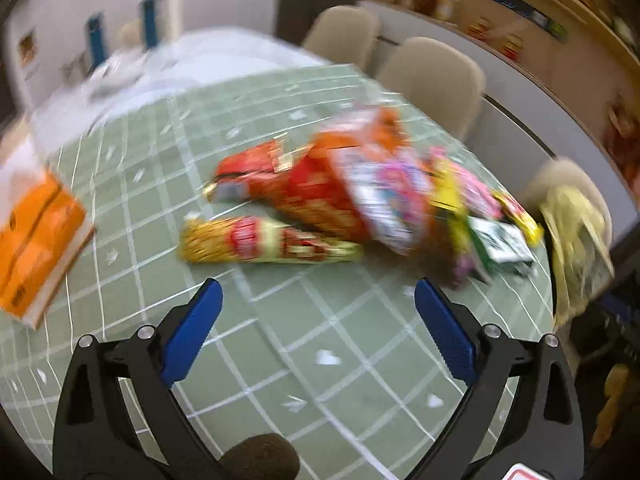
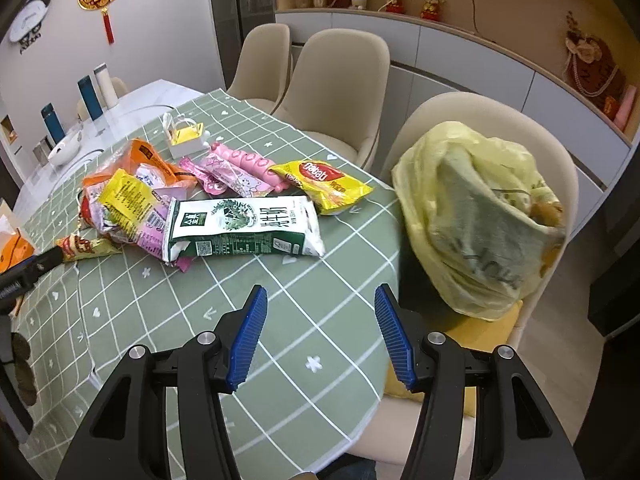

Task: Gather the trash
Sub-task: 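Grasp the gold snack wrapper with the left tool while the right tool grasps the white milk carton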

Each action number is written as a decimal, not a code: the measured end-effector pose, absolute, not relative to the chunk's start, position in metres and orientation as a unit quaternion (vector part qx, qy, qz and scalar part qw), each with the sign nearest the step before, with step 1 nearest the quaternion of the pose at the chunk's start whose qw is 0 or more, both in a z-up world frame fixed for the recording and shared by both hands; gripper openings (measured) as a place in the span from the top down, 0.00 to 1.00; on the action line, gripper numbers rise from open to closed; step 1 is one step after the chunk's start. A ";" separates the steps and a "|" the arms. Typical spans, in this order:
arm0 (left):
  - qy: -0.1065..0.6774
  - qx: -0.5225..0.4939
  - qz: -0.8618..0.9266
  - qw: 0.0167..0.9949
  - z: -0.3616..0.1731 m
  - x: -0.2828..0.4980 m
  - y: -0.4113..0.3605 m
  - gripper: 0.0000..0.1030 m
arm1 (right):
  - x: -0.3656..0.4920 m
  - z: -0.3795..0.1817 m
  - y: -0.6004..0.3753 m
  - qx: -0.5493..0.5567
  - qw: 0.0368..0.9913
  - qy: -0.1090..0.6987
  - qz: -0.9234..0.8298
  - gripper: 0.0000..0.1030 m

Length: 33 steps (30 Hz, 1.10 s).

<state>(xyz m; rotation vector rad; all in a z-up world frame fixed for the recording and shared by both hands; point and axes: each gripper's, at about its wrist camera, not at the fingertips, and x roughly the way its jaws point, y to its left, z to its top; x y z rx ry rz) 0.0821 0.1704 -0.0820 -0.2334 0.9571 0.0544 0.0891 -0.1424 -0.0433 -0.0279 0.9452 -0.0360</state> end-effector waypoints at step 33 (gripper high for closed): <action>0.534 -0.124 -0.094 0.831 -0.109 0.086 0.144 0.88 | 0.185 -0.066 -0.111 -0.064 0.885 0.454 0.075 0.48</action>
